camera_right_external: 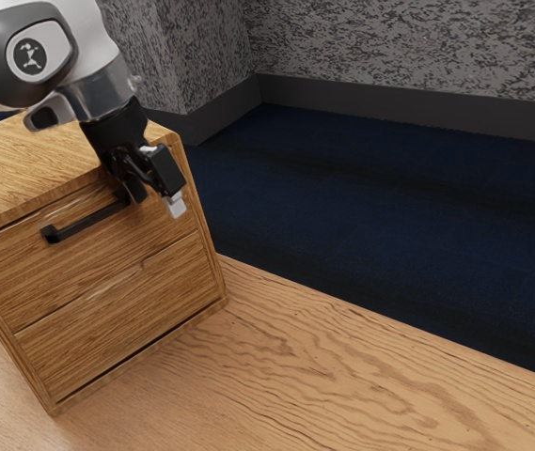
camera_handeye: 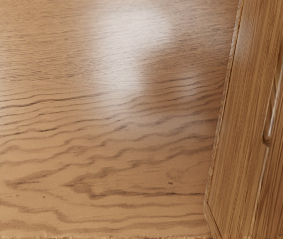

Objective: Pull the drawer handle with one arm to open the drawer

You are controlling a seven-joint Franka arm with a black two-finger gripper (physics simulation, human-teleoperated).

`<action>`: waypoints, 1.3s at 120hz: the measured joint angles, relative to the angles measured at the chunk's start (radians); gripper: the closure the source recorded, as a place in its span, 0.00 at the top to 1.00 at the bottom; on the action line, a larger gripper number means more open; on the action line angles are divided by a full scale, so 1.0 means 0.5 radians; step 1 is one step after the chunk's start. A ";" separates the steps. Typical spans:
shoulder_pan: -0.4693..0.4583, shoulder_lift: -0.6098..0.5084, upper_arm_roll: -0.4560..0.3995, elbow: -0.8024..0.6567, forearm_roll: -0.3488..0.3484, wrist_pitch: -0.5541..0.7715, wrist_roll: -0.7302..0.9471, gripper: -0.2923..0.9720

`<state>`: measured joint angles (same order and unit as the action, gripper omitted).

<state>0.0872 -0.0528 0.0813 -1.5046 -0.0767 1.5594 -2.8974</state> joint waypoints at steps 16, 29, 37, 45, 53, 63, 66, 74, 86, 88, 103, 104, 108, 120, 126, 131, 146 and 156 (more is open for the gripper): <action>0.005 0.005 -0.002 0.018 0.010 -0.019 0.000 0.77; 0.035 0.001 -0.039 0.122 0.048 -0.049 0.000 0.77; 0.067 -0.060 -0.090 0.366 0.113 -0.106 0.000 0.77; -0.012 -0.142 -0.168 0.470 0.186 -0.150 0.000 0.77; -0.095 -0.161 -0.361 0.499 0.283 -0.181 0.000 0.77; -0.164 -0.143 -0.637 0.505 0.495 -0.207 0.000 0.77; -0.179 -0.133 -0.679 0.502 0.542 -0.213 0.000 0.77; -0.189 -0.094 -0.733 0.494 0.632 -0.226 0.000 0.77; -0.204 -0.004 -0.760 0.471 0.705 -0.240 0.000 0.77; -0.211 0.011 -0.761 0.466 0.713 -0.242 0.000 0.77; -0.272 0.103 -0.746 0.442 0.747 -0.251 0.000 0.77; -0.275 0.106 -0.745 0.441 0.749 -0.252 0.000 0.77; -0.283 0.109 -0.741 0.410 0.752 -0.253 0.000 0.77; -0.280 -0.100 -0.684 0.004 0.759 -0.248 0.000 0.77; -0.205 -0.191 -0.642 -0.150 0.761 -0.244 0.000 0.77; -0.156 -0.222 -0.620 -0.226 0.762 -0.240 0.000 0.77; -0.124 -0.239 -0.521 -0.373 0.765 -0.231 0.000 0.77; -0.117 -0.273 -0.460 -0.440 0.784 -0.229 0.000 0.77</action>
<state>0.0289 -0.1893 -0.1487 -1.7247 0.3156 1.4452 -2.8973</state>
